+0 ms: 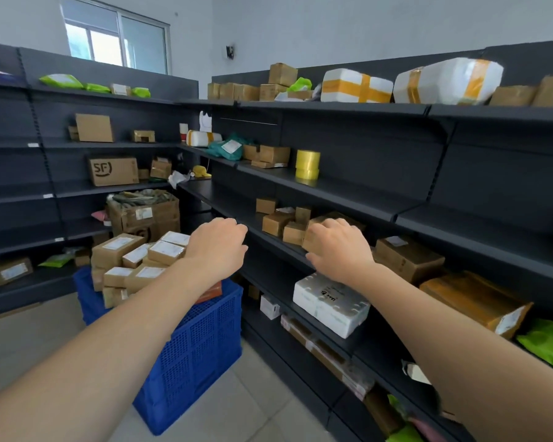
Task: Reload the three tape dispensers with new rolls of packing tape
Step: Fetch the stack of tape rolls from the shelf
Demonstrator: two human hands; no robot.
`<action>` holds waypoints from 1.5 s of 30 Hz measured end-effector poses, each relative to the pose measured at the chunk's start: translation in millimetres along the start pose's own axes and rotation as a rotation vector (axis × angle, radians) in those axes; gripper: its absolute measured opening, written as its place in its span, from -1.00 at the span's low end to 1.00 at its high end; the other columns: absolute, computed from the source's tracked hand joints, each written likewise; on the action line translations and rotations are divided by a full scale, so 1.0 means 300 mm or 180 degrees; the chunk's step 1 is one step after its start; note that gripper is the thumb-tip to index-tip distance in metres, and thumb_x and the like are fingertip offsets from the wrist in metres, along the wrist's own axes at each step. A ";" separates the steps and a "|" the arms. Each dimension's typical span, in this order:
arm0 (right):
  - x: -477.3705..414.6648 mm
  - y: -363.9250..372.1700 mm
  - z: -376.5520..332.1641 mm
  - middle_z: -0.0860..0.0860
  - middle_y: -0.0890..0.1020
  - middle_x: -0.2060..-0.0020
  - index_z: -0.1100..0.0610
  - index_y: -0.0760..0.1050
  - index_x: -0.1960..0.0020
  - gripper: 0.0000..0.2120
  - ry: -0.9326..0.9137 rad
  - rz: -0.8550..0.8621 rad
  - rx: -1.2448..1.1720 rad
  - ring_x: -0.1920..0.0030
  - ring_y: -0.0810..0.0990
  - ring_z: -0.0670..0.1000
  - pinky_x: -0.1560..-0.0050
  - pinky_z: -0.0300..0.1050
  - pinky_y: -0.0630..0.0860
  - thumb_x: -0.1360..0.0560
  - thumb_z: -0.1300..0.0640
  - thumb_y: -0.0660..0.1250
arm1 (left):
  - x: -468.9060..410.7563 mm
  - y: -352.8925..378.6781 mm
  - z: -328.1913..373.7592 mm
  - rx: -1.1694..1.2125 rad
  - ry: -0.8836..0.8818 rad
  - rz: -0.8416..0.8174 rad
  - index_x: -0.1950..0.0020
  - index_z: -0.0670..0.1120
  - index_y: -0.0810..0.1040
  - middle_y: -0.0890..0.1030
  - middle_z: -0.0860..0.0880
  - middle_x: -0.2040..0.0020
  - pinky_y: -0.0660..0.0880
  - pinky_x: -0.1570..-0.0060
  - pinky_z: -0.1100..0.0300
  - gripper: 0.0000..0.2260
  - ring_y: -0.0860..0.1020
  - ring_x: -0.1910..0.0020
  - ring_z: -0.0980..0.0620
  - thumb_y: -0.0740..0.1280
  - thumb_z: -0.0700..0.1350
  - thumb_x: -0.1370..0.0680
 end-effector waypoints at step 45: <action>-1.987 0.762 0.869 0.13 0.55 -0.20 0.14 0.33 -0.40 -0.44 0.0984 0.0187 0.0162 -0.21 0.49 0.16 -0.13 0.04 0.47 -0.54 -0.17 0.25 | -2.206 1.116 -0.153 0.0993 0.0566 0.0091 -0.27 -0.09 0.50 0.56 -0.09 -0.17 0.55 0.01 0.00 -0.66 0.53 -0.12 -0.10 0.23 0.04 -0.57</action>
Point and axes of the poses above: each hand's wrist, its own x-axis away from the middle knuckle, its own y-axis out of the palm, z = x × y, the point moved 7 cm from there along -x, towards the middle knuckle
